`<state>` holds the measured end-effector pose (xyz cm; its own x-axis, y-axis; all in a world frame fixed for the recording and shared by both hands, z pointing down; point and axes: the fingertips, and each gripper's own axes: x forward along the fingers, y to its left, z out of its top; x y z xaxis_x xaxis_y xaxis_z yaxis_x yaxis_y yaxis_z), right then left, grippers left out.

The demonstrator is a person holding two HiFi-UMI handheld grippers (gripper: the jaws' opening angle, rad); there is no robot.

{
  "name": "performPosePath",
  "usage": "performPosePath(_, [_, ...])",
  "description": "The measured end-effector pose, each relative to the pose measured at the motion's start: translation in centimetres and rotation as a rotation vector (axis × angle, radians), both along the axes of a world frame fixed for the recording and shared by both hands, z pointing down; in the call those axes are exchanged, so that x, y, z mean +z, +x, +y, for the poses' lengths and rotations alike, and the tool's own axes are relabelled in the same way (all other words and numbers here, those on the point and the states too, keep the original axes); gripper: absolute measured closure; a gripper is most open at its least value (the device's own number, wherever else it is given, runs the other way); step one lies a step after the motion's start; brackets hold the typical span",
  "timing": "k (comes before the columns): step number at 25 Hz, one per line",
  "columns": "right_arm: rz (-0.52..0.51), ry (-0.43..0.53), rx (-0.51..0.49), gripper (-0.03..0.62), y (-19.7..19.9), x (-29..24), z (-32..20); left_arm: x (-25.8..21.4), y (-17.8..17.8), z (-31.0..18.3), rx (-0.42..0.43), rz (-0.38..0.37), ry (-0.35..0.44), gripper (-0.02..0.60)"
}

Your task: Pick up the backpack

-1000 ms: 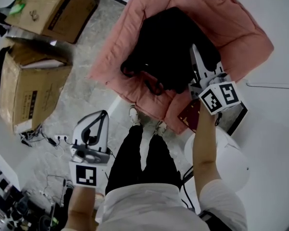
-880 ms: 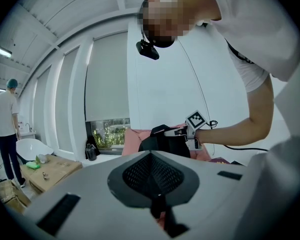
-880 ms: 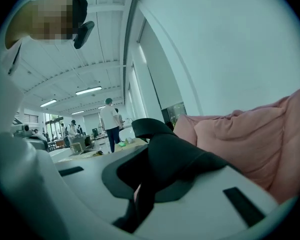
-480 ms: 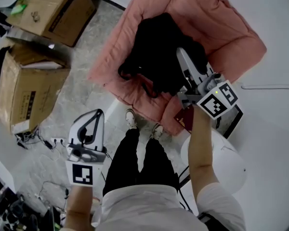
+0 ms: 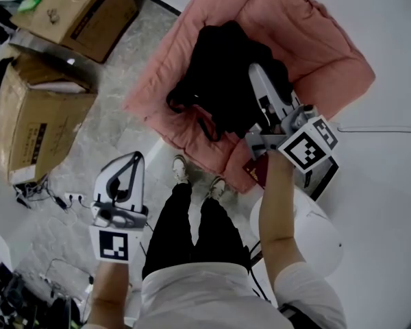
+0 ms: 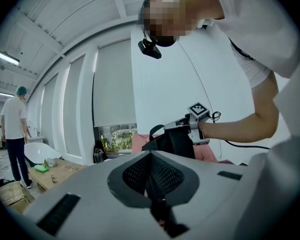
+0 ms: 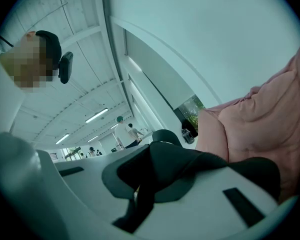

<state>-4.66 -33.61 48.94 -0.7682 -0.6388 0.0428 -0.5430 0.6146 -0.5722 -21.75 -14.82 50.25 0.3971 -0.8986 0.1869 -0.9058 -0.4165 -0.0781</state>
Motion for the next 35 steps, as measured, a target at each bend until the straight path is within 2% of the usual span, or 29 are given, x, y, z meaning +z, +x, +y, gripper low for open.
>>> performPosePath(6, [0.024,0.006,-0.051,0.56,-1.9,-1.0,1.4,-0.4,-0.7,0.5,-0.014,0.006,0.017,0.566])
performPosePath(11, [0.02,-0.017,-0.039,0.56,-2.6,-2.3,2.0,-1.6,-1.6,1.0,-0.013,0.011,0.036,0.566])
performPosePath(15, [0.051,0.011,-0.045,0.562,-3.8,-4.5,2.6,-3.3,-2.9,1.3,-0.02,0.002,0.048,0.566])
performPosePath(21, [0.087,0.077,-0.083,0.562,-5.7,-9.8,3.5,-7.1,-4.7,1.6,-0.022,-0.024,0.085,0.566])
performPosePath(29, [0.06,0.138,-0.129,0.562,-5.7,-17.4,6.6,-12.8,-4.7,3.6,-0.056,-0.03,0.165,0.566])
performPosePath(35, [0.035,0.222,-0.091,0.562,-2.7,-24.4,8.5,-17.5,-3.8,5.8,-0.104,-0.034,0.213,0.566])
